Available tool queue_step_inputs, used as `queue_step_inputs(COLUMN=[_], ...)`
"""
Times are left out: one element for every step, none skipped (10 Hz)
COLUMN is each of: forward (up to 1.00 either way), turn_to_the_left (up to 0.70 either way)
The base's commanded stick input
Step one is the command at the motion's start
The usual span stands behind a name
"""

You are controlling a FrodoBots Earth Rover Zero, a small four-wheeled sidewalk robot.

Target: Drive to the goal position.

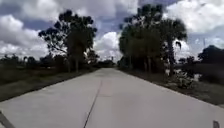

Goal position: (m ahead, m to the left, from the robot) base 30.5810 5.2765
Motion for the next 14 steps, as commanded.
queue_step_inputs(forward=[1.0, 1.0, 1.0, 1.0, 1.0, 1.0, 1.0, 1.0, 1.0, 1.0, 1.0, 1.0, 1.0, 1.0], turn_to_the_left=[0.0, 0.0, 0.0, 0.0, 0.0, 0.0, 0.0, 0.0, 0.0, 0.0, 0.0, 0.0, 0.0, 0.0])
